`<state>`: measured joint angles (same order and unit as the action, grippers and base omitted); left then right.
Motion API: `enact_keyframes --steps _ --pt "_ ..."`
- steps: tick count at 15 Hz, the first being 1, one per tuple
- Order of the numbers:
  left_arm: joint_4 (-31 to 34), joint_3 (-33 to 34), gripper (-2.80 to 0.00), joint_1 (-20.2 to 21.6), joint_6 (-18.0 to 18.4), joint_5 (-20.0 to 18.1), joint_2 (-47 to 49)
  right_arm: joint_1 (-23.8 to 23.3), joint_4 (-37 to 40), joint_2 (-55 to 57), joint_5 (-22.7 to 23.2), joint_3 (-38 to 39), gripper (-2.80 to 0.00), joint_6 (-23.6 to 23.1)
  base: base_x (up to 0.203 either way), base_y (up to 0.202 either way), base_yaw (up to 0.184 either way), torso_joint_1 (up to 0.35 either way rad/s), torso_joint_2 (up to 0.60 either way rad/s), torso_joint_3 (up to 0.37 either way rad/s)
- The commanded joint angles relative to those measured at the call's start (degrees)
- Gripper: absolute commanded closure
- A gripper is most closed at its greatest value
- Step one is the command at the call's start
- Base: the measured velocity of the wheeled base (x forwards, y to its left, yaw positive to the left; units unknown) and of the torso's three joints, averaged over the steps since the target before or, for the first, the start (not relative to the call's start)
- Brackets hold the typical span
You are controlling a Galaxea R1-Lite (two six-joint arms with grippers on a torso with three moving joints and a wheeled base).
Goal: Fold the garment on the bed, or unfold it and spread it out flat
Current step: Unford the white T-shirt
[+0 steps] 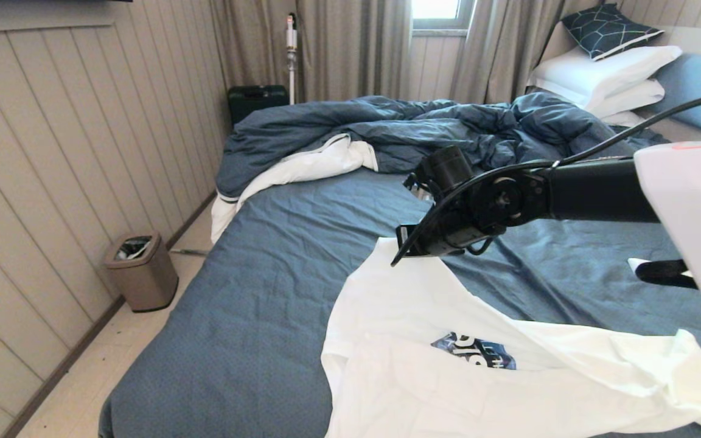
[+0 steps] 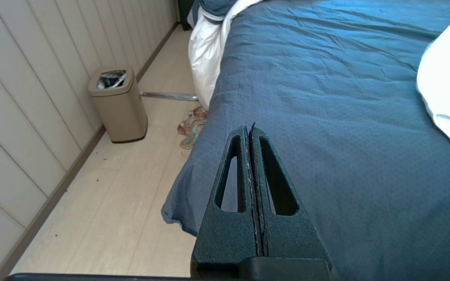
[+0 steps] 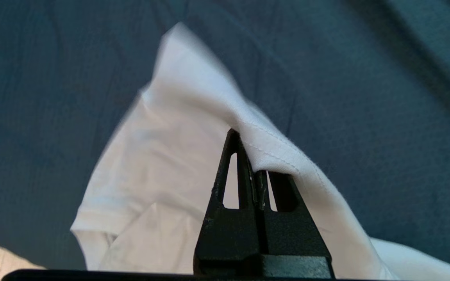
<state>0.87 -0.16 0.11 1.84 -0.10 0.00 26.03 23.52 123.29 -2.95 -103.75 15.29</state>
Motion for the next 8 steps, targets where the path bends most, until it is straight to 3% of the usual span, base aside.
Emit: enact_keyframes --steps 1,3,5,8 --pt "0.01 -0.02 0.0 0.05 0.0 0.01 0.0 -1.38 1.39 3.74 -0.03 -6.15 0.0 -0.03 0.0 0.0 0.0 0.0 0.0 0.0" --pt "0.01 -0.02 0.0 0.06 0.0 0.01 0.0 -1.74 1.97 6.5 -0.19 -8.75 0.0 -1.52 0.0 0.0 0.0 0.0 0.0 0.0" --pt "0.01 -0.02 0.0 -0.01 0.0 0.08 0.0 -1.7 0.79 9.26 -3.86 -8.83 0.0 -4.35 0.0 0.0 0.0 0.0 0.0 0.0" --pt "0.01 -0.02 0.0 0.06 0.0 0.01 0.0 -2.07 -0.65 11.92 -5.82 -8.84 0.0 -4.68 0.0 0.0 0.0 0.0 0.0 0.0"
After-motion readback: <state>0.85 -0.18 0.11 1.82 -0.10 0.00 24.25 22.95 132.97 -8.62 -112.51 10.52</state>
